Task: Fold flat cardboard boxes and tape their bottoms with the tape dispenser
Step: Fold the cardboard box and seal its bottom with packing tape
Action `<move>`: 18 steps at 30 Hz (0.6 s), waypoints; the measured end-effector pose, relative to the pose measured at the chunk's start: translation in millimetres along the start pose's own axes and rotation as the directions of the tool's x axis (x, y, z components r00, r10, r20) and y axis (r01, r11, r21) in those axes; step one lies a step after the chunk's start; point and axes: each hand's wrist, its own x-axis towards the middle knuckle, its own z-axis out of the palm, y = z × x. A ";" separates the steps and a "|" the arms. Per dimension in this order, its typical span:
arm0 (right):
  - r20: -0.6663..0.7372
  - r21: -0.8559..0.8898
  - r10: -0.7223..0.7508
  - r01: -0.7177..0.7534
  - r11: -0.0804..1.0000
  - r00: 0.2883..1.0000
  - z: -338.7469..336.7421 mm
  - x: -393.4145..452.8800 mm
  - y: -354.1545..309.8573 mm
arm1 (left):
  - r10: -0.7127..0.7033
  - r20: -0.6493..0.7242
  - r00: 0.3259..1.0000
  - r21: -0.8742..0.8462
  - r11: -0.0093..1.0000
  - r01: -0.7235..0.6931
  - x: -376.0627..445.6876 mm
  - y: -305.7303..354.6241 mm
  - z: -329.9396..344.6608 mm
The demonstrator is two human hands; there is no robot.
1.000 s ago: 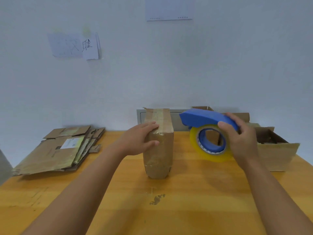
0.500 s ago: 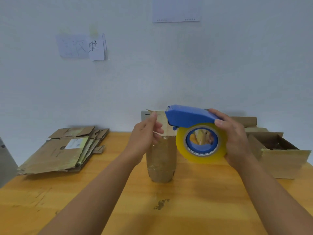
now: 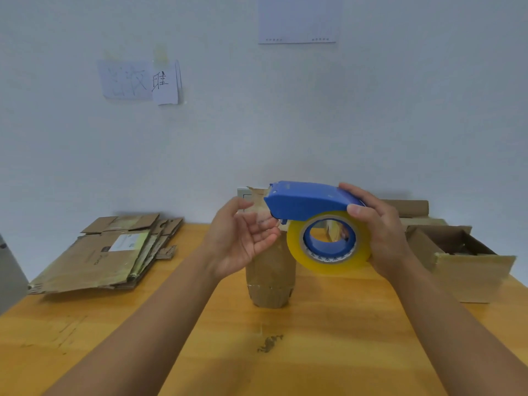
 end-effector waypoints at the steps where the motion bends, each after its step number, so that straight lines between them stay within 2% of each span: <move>1: -0.001 -0.009 -0.004 0.004 1.000 1.000 -0.3 2.0 -1.1 | -0.006 -0.031 1.000 0.035 0.999 0.007 0.4 1.6 1.4; 7: 0.047 -0.080 -0.040 0.043 0.996 0.998 1.0 3.9 -2.0 | -0.019 -0.177 0.984 0.171 0.984 0.050 5.3 6.5 -0.4; 12: 0.119 -0.113 -0.061 0.075 0.991 0.991 3.8 6.9 -2.8 | -0.014 -0.228 0.974 0.221 0.973 0.066 4.3 16.4 -6.1; 18: 0.192 -0.161 -0.028 0.060 0.985 0.981 1.4 15.1 -9.2 | 0.110 -0.256 0.960 0.417 0.909 0.008 3.5 23.0 -13.2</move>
